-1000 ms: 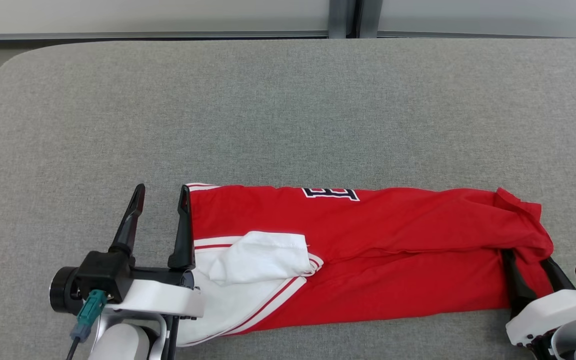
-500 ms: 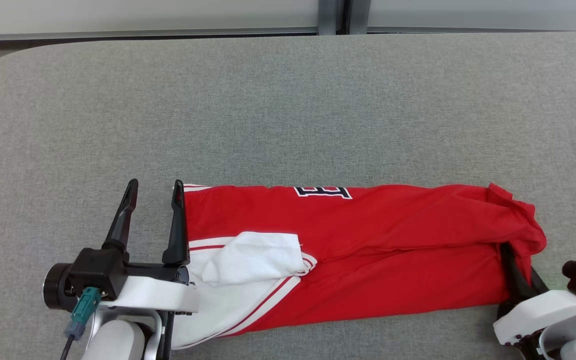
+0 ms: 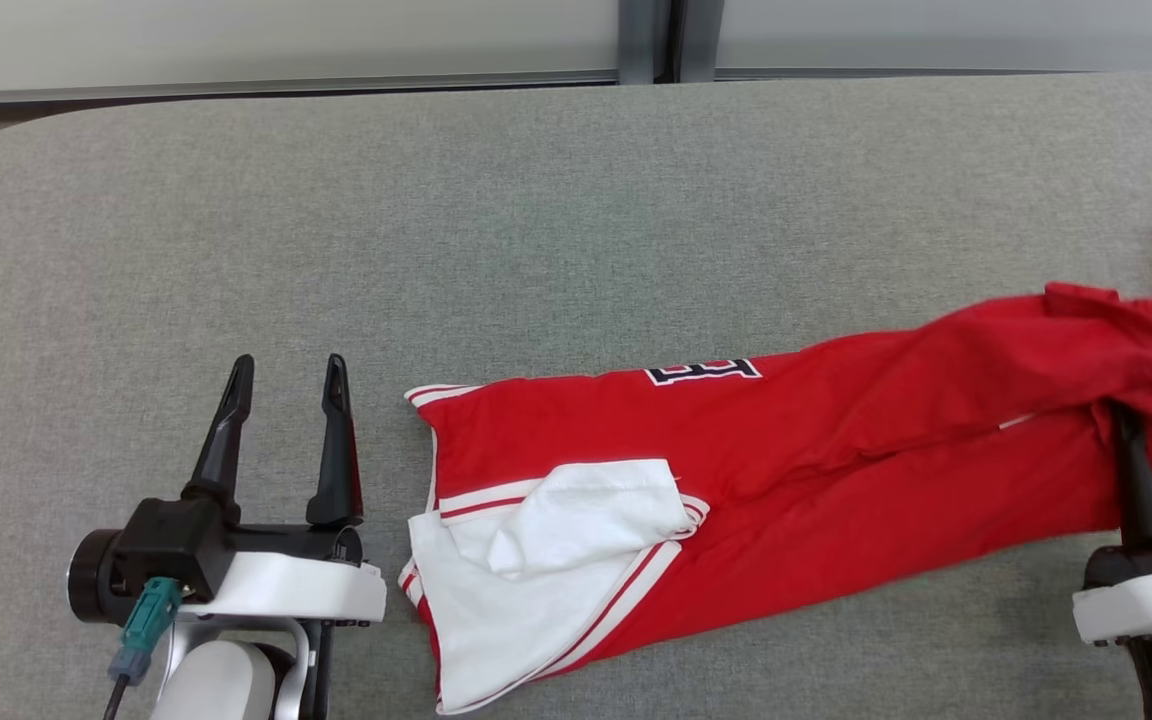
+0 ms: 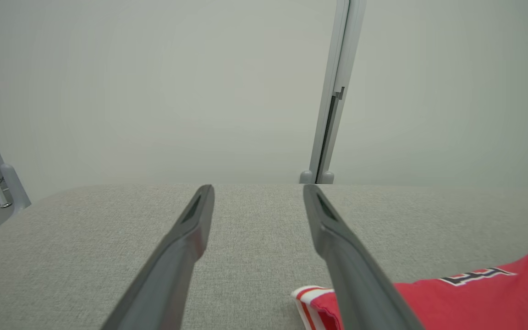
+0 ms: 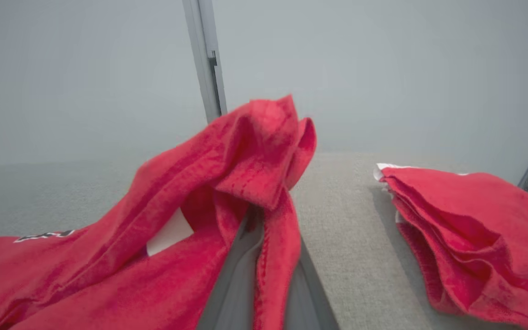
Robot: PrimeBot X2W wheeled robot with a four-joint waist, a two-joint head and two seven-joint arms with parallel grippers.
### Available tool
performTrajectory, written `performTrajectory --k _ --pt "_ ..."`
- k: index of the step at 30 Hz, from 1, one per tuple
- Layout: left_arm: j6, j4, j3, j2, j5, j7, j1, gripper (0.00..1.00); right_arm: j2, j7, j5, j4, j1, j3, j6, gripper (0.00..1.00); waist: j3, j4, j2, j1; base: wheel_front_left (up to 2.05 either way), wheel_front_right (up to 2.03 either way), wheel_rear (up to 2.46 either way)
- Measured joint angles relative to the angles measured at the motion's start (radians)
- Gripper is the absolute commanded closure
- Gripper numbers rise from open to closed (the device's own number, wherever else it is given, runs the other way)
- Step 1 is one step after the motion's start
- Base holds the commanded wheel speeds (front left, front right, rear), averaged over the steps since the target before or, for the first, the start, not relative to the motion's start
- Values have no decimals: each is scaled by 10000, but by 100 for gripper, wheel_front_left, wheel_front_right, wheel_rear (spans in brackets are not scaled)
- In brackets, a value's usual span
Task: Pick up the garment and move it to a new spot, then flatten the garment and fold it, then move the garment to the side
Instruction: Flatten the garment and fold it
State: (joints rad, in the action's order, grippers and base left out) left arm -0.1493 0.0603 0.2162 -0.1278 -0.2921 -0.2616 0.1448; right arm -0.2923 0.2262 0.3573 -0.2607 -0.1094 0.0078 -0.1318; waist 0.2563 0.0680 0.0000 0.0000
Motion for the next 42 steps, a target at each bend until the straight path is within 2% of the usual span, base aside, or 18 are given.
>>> performTrajectory --k 4,7,10,13,16,22,30,31,33,34,38,42 --pt "35 -36 -117 8 8 0 -43 0 58 -205 -558 1578 101 209 0 100 -67 -113 0 0 0 0 0" --pt "90 -33 -132 35 25 0 -47 0 198 -765 -771 2679 119 802 2 100 -134 -132 0 0 0 0 0" --pt "171 35 -96 96 35 0 -35 0 305 -1208 -763 3335 6 1837 12 100 -190 -66 0 0 0 0 0" --pt "251 113 -36 186 35 0 29 0 497 -1534 -491 3482 -302 2984 12 100 -221 86 0 0 0 0 0" --pt "330 144 -6 267 36 -2 102 0 821 -1684 -188 3218 -727 4025 12 100 -214 291 0 0 0 0 0" --pt "430 194 17 464 40 -2 251 0 1590 -1781 466 1850 -1563 5668 12 100 -74 763 0 0 0 0 0" --pt "602 314 -86 665 73 -4 257 0 1960 -1668 1344 2 -2363 7451 12 100 154 1119 0 0 0 0 0" --pt "604 328 -105 677 92 -2 257 0 1985 -1708 1484 -113 -2412 7609 12 96 169 1118 0 0 0 0 0" --pt "610 349 -148 696 107 -2 257 0 1998 -1643 1659 -245 -2533 7875 12 20 185 1098 0 0 0 0 0" --pt "616 355 -171 700 113 -4 257 0 2006 -1580 1793 -280 -2613 7990 12 0 200 1081 0 0 0 0 0" --pt "675 410 -232 719 190 -2 263 0 2017 -1104 1967 -207 -2925 8307 12 0 246 990 0 0 0 0 0" --pt "704 460 -343 731 290 -4 268 0 1894 -454 2104 412 -3148 8312 12 0 232 856 0 0 0 0 0"
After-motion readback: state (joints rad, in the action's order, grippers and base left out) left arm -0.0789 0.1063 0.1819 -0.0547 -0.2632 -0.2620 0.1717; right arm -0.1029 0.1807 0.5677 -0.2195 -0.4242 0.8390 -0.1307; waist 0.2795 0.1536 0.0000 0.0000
